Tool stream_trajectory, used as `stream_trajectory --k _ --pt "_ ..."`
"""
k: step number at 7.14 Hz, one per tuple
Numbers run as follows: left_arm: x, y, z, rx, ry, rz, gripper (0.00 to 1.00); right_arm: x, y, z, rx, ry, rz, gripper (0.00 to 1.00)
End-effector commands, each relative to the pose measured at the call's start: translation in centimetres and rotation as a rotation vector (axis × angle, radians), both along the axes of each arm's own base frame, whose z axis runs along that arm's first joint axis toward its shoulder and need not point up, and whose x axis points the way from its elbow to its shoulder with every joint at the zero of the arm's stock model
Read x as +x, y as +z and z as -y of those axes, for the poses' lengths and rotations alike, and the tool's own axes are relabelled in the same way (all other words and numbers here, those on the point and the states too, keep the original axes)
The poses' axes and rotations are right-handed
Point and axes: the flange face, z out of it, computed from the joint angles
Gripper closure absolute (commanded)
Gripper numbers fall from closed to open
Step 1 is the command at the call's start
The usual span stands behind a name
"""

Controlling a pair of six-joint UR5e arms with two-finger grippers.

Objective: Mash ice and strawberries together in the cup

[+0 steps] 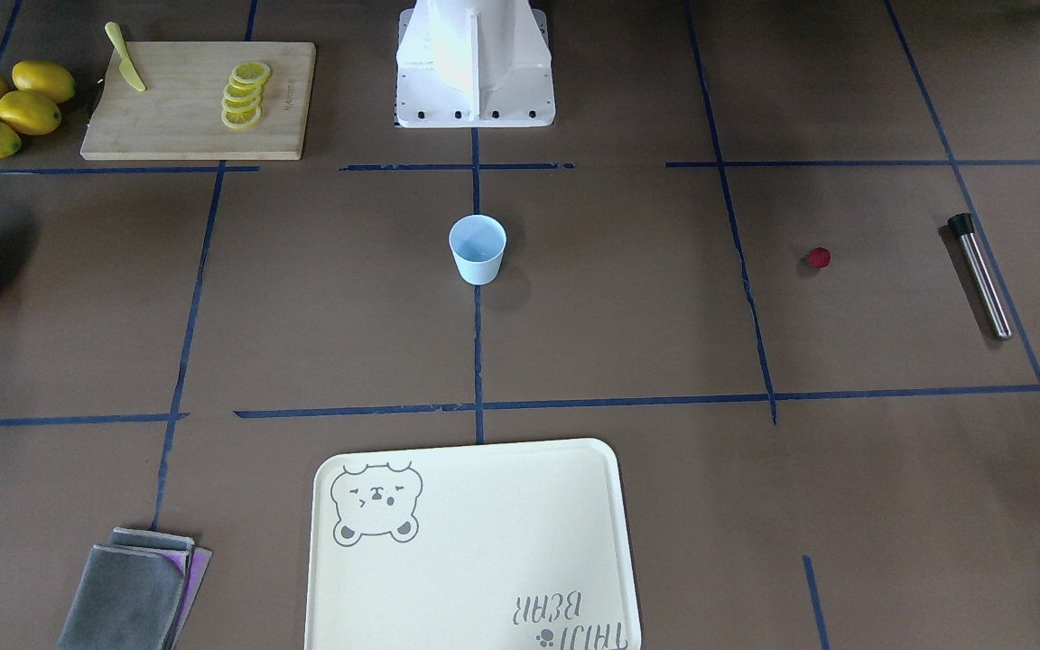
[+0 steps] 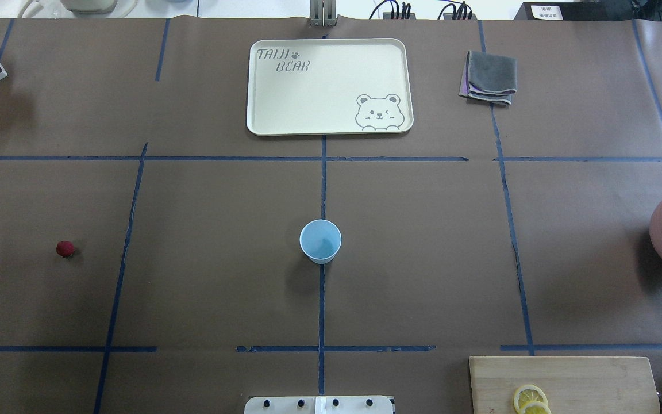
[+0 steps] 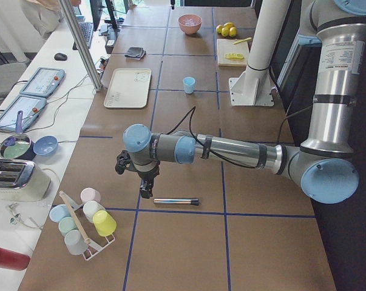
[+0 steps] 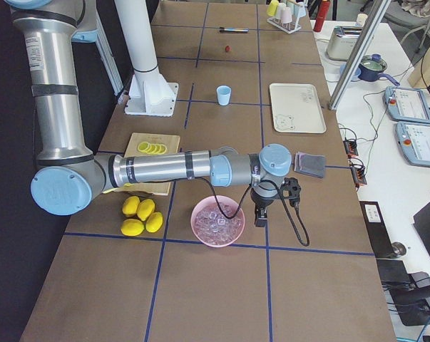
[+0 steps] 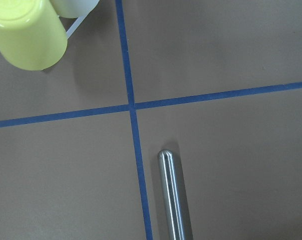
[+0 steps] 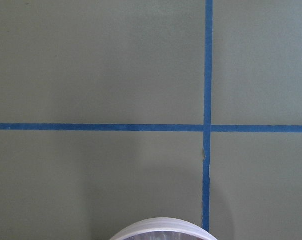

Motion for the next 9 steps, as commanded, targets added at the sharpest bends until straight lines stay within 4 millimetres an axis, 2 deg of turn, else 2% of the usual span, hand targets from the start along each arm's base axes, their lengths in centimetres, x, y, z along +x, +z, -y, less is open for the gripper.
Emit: stream_trajectory --k 1,2,4,5,6,7,8,9 --pt "-0.1 2.1 -2.5 0.076 0.002 -0.007 0.00 -2.7 -1.9 -2.5 0.026 -0.058 0.063 0.00" --pt "-0.1 2.6 -2.9 0.106 -0.003 -0.011 0.00 -5.3 -2.4 -4.5 0.033 -0.113 0.058 0.00" --pt "-0.1 2.5 -2.8 0.112 -0.002 -0.012 0.00 -5.2 -0.3 -6.1 -0.010 -0.108 0.012 0.01" --pt "-0.1 2.3 -2.8 0.118 -0.003 -0.013 0.00 -5.6 -0.1 -7.1 -0.050 -0.057 0.001 0.02" --pt "-0.1 2.1 -2.7 0.122 -0.003 -0.013 0.00 -6.5 0.7 -8.4 -0.093 0.015 0.005 0.03" --pt "0.0 2.1 -2.8 0.120 -0.002 -0.017 0.00 -7.6 2.5 -10.9 -0.132 0.097 -0.022 0.03" --pt "0.1 2.1 -2.8 0.118 0.001 -0.038 0.00 -8.5 2.5 -11.3 -0.208 0.194 -0.013 0.08" --pt "0.1 1.9 -2.8 0.121 0.002 -0.040 0.00 -9.5 3.2 -12.3 -0.254 0.207 -0.032 0.08"
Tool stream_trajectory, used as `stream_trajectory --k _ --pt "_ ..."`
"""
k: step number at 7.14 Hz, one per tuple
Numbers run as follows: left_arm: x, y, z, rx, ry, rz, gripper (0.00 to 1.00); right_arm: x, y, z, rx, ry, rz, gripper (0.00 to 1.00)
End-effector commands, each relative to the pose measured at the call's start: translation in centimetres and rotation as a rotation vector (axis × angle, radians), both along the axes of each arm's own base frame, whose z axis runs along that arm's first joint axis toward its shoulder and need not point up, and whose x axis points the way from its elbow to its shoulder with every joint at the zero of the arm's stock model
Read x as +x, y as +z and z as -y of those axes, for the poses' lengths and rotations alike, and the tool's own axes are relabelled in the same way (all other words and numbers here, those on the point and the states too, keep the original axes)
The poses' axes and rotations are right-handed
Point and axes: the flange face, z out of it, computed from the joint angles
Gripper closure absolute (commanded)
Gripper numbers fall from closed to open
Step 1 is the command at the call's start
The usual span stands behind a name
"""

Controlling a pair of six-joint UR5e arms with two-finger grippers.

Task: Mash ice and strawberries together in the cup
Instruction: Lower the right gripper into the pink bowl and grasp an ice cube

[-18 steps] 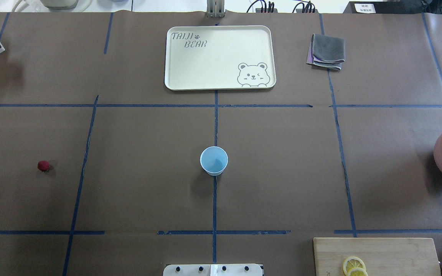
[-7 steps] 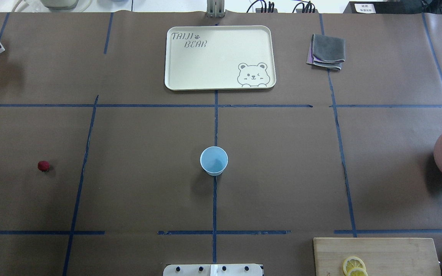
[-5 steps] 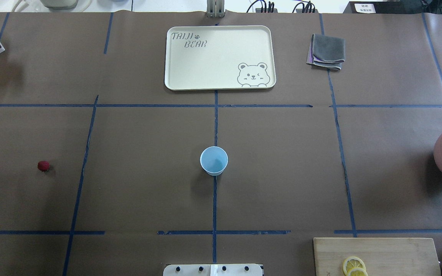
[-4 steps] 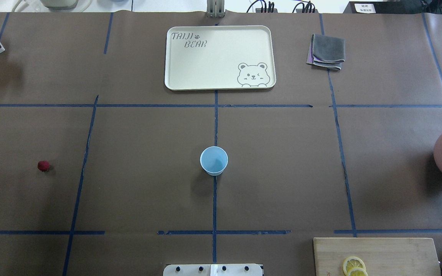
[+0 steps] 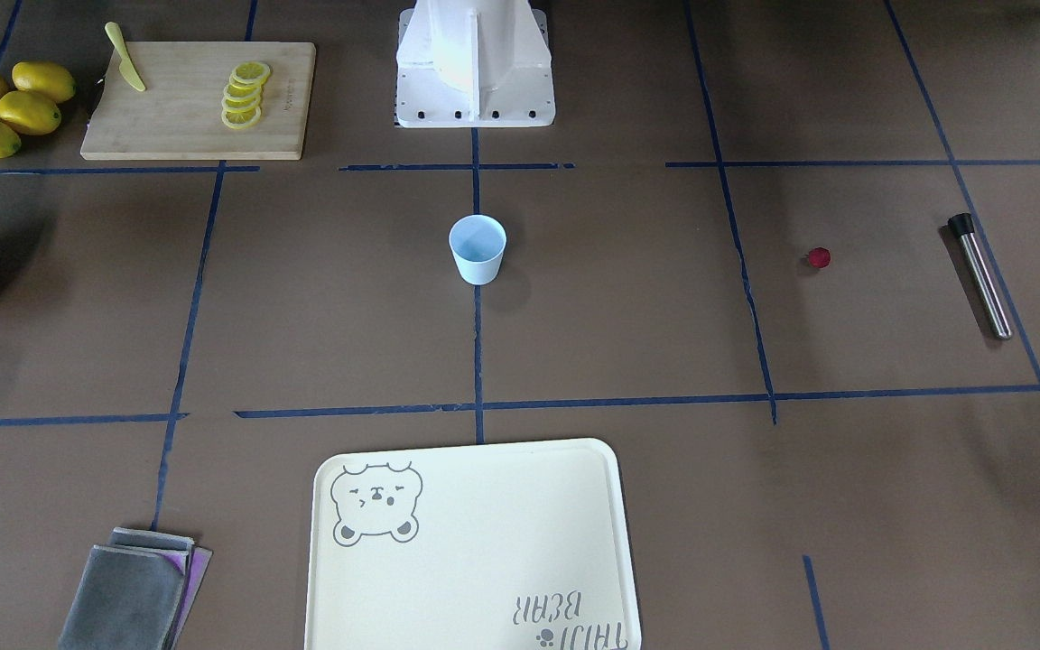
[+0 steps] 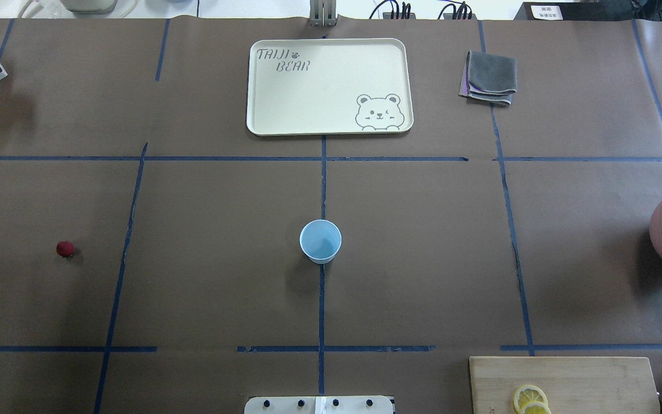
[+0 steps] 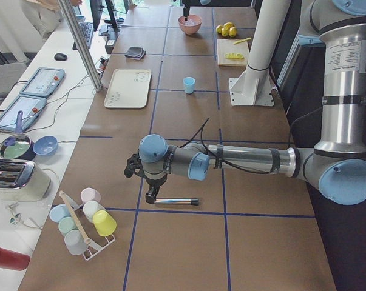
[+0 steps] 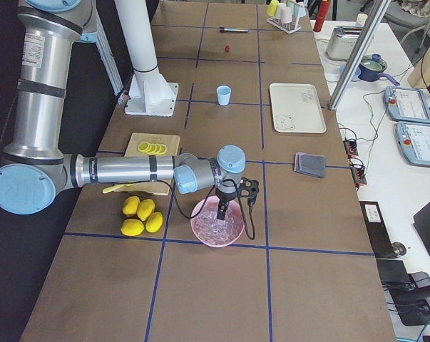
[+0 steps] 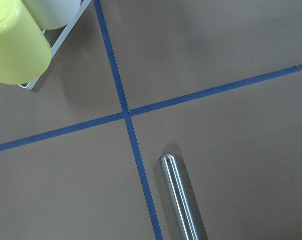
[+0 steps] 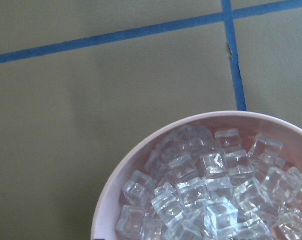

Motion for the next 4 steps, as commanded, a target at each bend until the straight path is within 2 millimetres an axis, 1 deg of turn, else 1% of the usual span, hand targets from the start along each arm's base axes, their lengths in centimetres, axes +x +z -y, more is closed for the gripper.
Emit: stream_trajectory --k 1,2,4 --pt "0.1 -0.2 0.0 0.001 0.002 -0.010 0.00 -1.9 0.8 -1.4 -0.101 0.075 -0.023 0.08" --pt "0.1 -0.2 0.0 0.003 0.002 -0.011 0.00 -2.0 1.1 -1.9 -0.134 0.095 -0.029 0.08" --pt "0.0 -0.3 0.0 0.006 0.002 -0.011 0.00 -1.4 2.4 -3.4 -0.169 0.103 -0.040 0.10"
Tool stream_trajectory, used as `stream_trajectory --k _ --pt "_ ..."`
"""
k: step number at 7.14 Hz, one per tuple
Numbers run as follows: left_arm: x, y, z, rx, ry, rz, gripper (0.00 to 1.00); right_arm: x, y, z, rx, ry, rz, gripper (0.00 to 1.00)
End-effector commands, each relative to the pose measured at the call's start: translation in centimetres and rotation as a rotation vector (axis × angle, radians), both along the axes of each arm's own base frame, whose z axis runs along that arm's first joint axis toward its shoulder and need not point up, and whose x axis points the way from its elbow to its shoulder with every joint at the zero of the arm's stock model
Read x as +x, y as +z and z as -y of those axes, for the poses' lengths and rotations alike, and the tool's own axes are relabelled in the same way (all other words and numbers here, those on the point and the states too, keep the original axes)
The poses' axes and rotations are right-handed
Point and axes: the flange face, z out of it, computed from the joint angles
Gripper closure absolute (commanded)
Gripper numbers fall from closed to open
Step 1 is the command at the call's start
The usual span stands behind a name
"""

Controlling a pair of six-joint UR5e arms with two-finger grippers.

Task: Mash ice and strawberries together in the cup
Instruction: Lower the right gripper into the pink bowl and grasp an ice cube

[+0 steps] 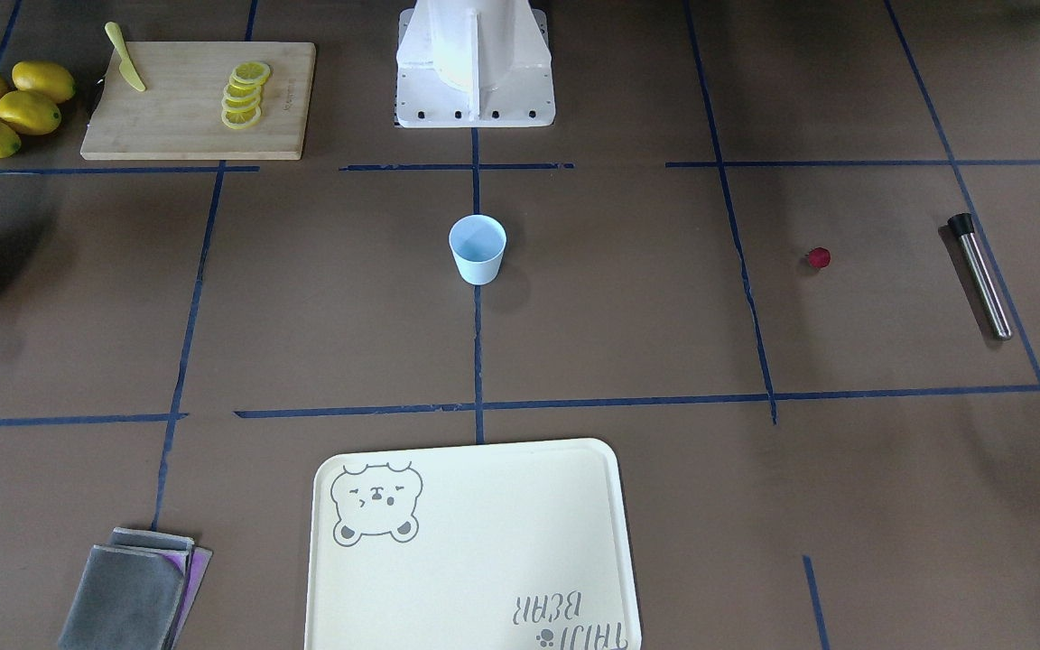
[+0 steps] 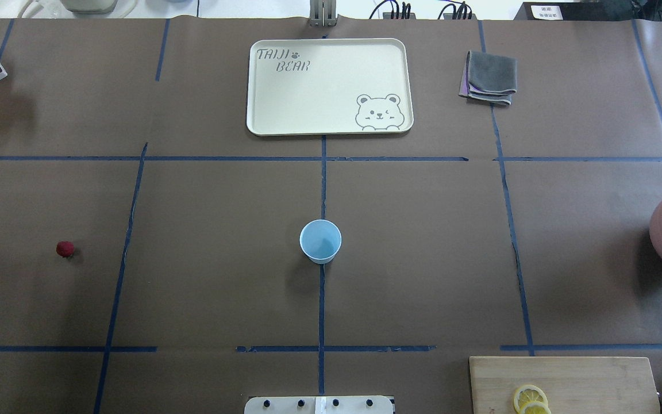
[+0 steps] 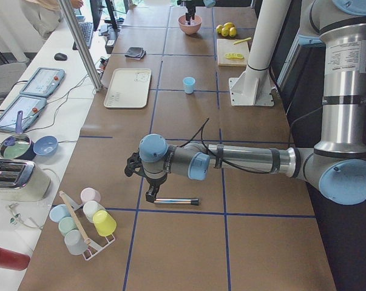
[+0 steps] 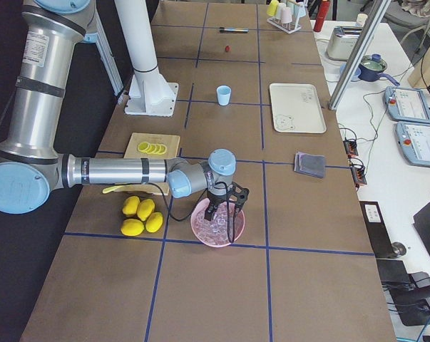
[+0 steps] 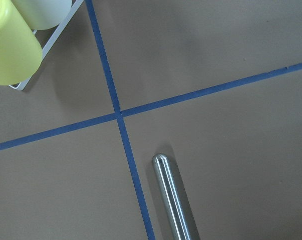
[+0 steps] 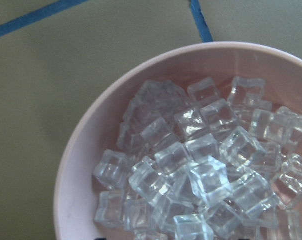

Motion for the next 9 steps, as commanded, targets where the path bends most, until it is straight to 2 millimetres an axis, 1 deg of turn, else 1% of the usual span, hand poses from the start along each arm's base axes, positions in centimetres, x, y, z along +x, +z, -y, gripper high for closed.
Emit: stream_trajectory --k 1,2,4,7,9 --pt "0.0 0.0 0.0 0.001 0.001 0.000 0.00 0.1 0.7 -0.9 -0.051 0.029 -0.005 0.13" --pt "0.0 0.0 0.0 0.002 0.002 0.000 0.00 -0.9 0.7 -1.1 -0.084 0.041 -0.014 0.16" --pt "0.0 0.0 0.0 0.002 0.002 0.000 0.00 -1.5 0.8 -1.0 -0.085 0.035 -0.027 0.18" --pt "0.0 -0.2 0.1 0.005 0.002 0.000 0.00 -1.3 1.2 -0.7 -0.060 0.051 -0.077 0.20" --pt "0.0 -0.2 0.1 0.005 0.002 0.000 0.00 -1.2 1.3 -0.6 -0.054 0.056 -0.088 0.26"
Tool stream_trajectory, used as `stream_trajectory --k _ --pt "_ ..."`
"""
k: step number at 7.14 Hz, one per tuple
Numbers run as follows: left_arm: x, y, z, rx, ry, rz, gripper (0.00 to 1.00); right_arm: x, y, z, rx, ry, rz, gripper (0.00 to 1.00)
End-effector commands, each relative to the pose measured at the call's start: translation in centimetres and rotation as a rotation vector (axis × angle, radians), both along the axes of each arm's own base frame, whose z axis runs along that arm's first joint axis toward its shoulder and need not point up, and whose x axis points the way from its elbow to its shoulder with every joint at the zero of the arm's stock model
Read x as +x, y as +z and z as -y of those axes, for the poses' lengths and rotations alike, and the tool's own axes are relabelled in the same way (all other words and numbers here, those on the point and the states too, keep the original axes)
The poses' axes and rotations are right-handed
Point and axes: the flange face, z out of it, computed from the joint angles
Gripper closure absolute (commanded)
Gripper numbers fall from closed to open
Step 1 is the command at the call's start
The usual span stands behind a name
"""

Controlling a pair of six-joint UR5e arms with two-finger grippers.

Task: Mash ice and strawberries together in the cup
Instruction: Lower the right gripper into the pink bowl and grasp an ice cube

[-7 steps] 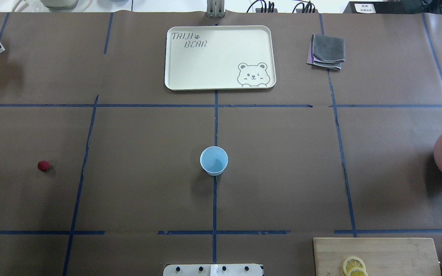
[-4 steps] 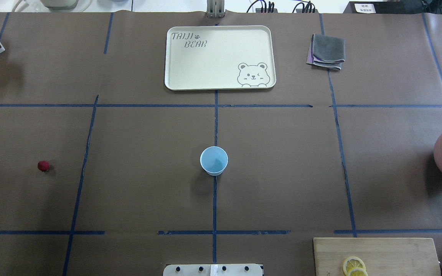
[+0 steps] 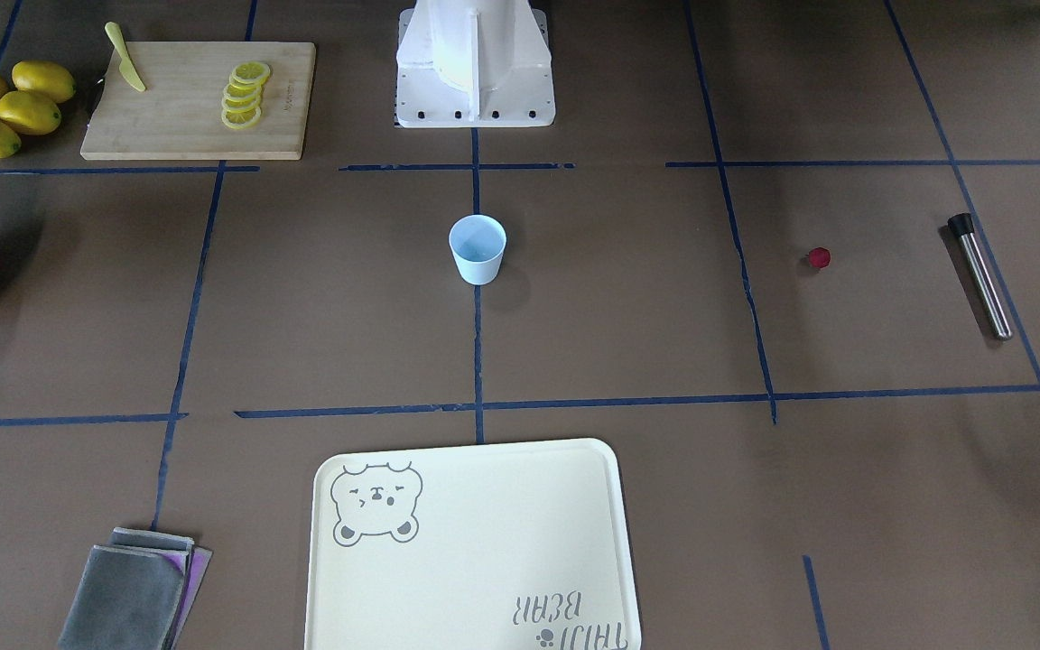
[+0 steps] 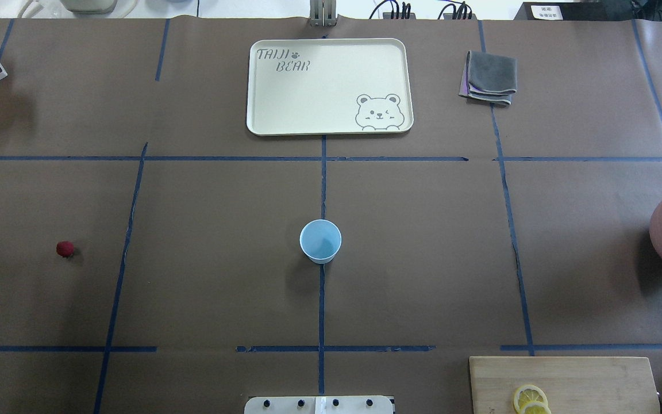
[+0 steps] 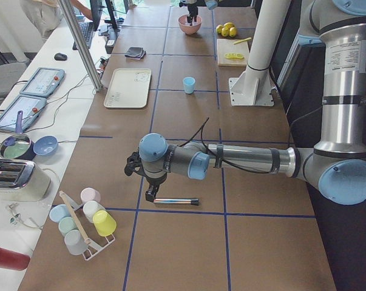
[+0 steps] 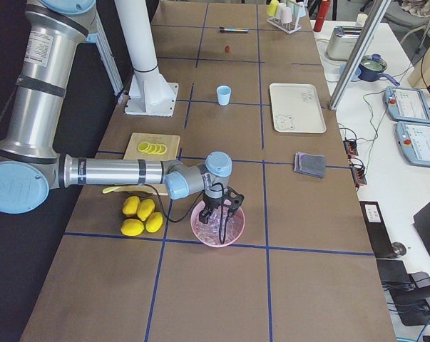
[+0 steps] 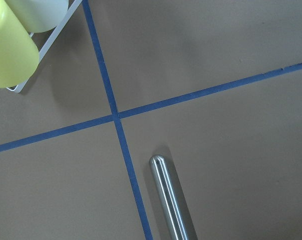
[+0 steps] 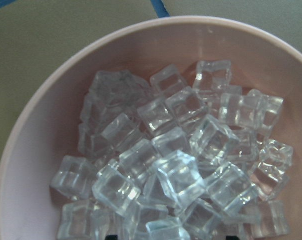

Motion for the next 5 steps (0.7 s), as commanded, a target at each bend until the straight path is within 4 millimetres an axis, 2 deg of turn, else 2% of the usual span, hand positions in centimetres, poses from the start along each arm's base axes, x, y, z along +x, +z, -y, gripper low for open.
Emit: stream_trajectory --k 1,2,4,5 --pt "0.00 -0.01 0.01 -0.001 -0.001 0.000 0.00 0.17 0.19 0.04 0.006 0.008 -0.019 0.35" --pt "0.00 -0.09 0.01 0.002 0.000 0.000 0.00 0.18 0.20 0.05 -0.015 0.035 -0.023 0.66" --pt "0.18 -0.21 -0.05 -0.003 0.005 -0.027 0.00 0.13 -0.15 0.08 -0.014 0.039 -0.017 0.95" --pt "0.19 -0.22 -0.06 -0.003 0.005 -0.028 0.00 0.12 -0.76 0.22 -0.003 0.040 -0.011 1.00"
